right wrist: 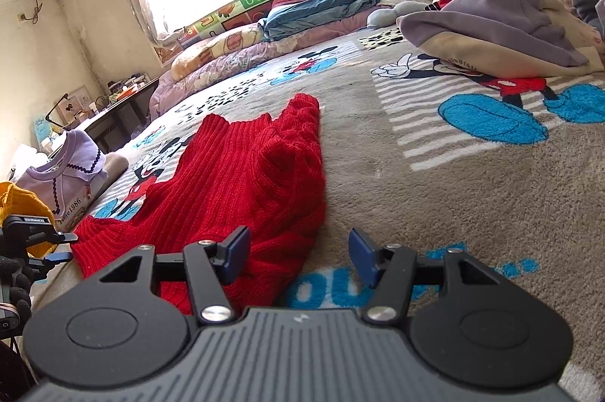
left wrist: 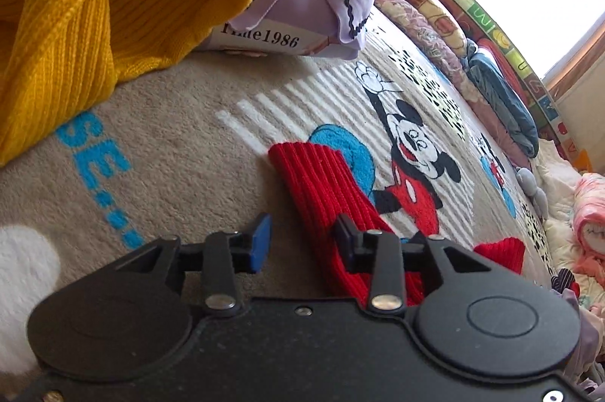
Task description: Fold clothes
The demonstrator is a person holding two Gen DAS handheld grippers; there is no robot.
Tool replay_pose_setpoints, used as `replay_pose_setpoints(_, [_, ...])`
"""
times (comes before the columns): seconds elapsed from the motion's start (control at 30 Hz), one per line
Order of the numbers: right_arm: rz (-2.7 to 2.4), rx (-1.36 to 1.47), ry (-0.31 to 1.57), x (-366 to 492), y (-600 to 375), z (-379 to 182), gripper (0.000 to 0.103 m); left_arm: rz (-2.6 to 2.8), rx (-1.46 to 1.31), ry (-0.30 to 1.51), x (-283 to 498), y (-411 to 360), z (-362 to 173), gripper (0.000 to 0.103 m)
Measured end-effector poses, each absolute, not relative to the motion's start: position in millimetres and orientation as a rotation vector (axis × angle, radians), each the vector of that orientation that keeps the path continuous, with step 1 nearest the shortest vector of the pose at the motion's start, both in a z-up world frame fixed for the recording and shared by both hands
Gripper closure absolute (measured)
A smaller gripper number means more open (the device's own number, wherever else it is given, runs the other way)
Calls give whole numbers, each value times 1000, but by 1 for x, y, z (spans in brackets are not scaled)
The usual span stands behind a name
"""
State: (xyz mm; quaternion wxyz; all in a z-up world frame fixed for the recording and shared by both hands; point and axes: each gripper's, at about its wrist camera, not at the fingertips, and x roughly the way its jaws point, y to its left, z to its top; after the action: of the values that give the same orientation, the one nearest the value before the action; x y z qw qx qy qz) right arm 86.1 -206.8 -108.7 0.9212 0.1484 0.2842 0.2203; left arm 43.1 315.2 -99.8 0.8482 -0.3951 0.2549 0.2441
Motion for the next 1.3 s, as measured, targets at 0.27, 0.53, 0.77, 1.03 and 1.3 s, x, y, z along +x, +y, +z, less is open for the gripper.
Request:
replay_pose_setpoints(0.27, [479,242,576,77,-198,-105,45,524,-698,449,45,307,-79,98])
replay_pose_setpoints(0.53, [504,-29,506,71,-164,-64,45,645,-639,577,51,315,-85,51])
replay_pose_setpoints(0.77, [566,-284,494,102,-107,-28,52,588,-487,481,38,278,-46,44])
replay_pose_setpoints(1.03, [572,-498,547,158,-29,-27,64,398,-588,516,54,256,-53,44])
replay_pose_setpoints(1.3, [540,-666,673,209,24,-54,70,323,-610,533,61,251,-55,44])
